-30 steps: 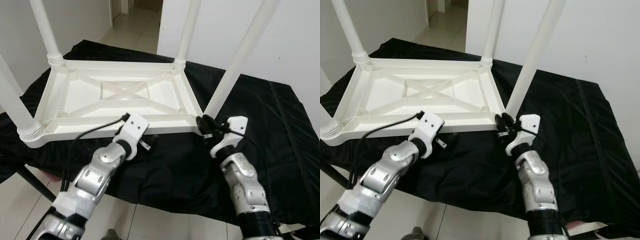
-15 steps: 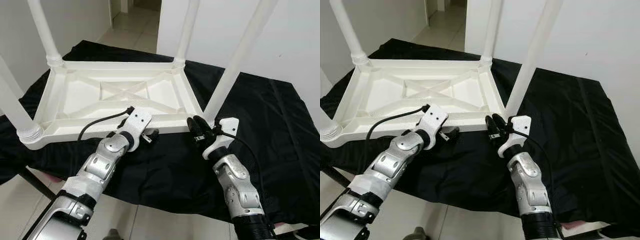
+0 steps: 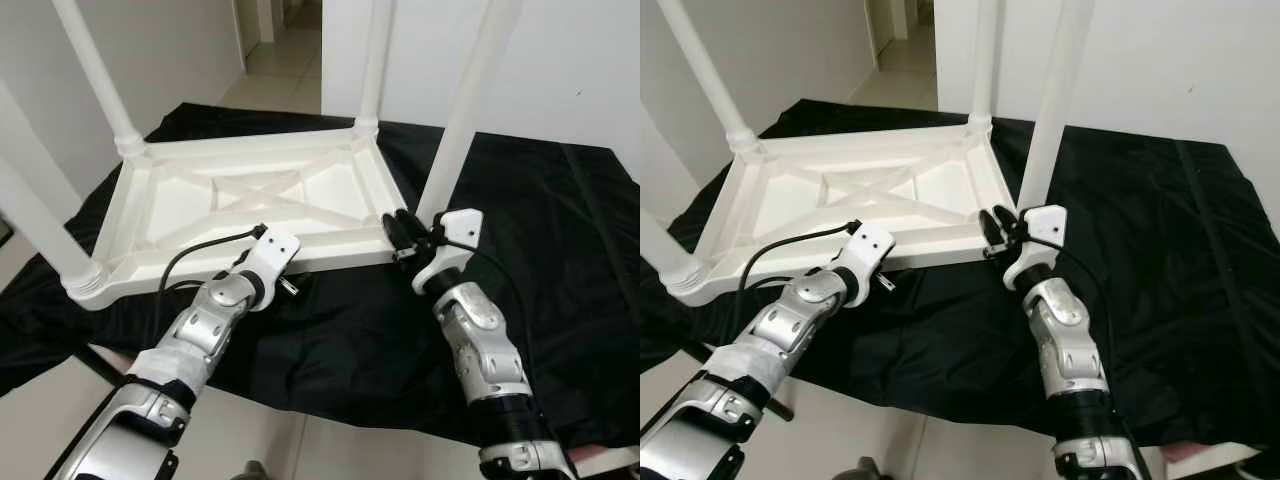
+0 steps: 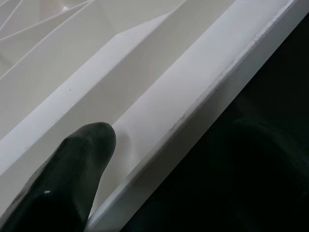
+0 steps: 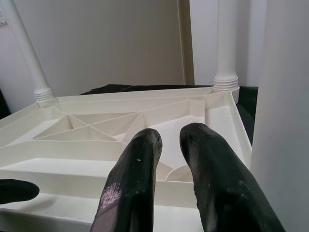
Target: Building children table
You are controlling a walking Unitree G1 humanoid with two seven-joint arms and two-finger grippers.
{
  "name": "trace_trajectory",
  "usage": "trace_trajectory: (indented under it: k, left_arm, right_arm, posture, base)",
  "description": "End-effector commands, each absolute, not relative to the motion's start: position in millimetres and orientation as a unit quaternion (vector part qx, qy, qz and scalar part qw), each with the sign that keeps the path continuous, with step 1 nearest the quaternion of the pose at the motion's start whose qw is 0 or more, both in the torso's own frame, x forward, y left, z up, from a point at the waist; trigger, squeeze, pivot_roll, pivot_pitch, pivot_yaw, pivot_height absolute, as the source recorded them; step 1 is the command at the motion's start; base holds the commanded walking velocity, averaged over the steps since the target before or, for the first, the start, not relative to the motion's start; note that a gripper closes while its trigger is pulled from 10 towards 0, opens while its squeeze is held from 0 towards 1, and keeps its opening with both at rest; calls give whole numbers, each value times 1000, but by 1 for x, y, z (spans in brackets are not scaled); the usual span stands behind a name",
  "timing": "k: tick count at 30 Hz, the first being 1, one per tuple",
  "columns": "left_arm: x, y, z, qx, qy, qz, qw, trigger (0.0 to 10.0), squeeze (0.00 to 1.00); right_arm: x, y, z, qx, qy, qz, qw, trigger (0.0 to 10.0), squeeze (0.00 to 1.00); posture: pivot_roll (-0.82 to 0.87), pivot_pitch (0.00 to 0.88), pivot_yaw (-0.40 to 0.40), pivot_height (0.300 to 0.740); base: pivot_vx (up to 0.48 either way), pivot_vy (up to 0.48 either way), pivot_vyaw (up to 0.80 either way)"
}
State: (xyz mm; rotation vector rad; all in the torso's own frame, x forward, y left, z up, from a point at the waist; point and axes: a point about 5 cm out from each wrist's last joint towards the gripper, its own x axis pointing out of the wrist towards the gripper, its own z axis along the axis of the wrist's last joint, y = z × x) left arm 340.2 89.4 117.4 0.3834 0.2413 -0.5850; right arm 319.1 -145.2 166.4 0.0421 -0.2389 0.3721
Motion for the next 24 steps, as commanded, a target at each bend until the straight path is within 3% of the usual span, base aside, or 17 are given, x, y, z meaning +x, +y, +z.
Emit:
trace_trajectory:
  k: [1,5,6,8,21,22,24]
  left_arm:
    - [339,88,110,194,132,-309,922,10000,0]
    - [339,85,107,193,134,-315,919,10000,0]
    - [340,83,104,188,130,-321,919,10000,0]
    - [340,83,101,193,127,-325,917,10000,0]
    - [349,91,100,136,155,-298,932,10000,0]
    - [350,93,100,134,155,-295,933,0,0]
    - [350,95,100,133,156,-291,935,0,0]
  right_arm:
    - [322,-146,166,18,-119,176,977,10000,0]
    - [323,-148,166,19,-118,169,978,10000,0]
    - [323,-150,163,20,-112,162,980,10000,0]
    - [324,-149,161,22,-109,158,981,10000,0]
    - [331,-138,163,18,-119,167,979,10000,0]
    - [332,-137,164,20,-121,166,978,10000,0]
    - [334,-138,165,22,-122,162,979,10000,0]
  posture:
    - [74,0,84,740]
    - [66,0,72,740]
    - [59,0,25,740]
    - [56,0,5,740]
    - [78,0,46,740]
    - [78,0,46,740]
    - [84,0,47,740]
  base:
    - [0,0,0]
    - [0,0,0]
    - [0,0,0]
    - [0,0,0]
    - [0,0,0]
    - [0,0,0]
    - [0,0,0]
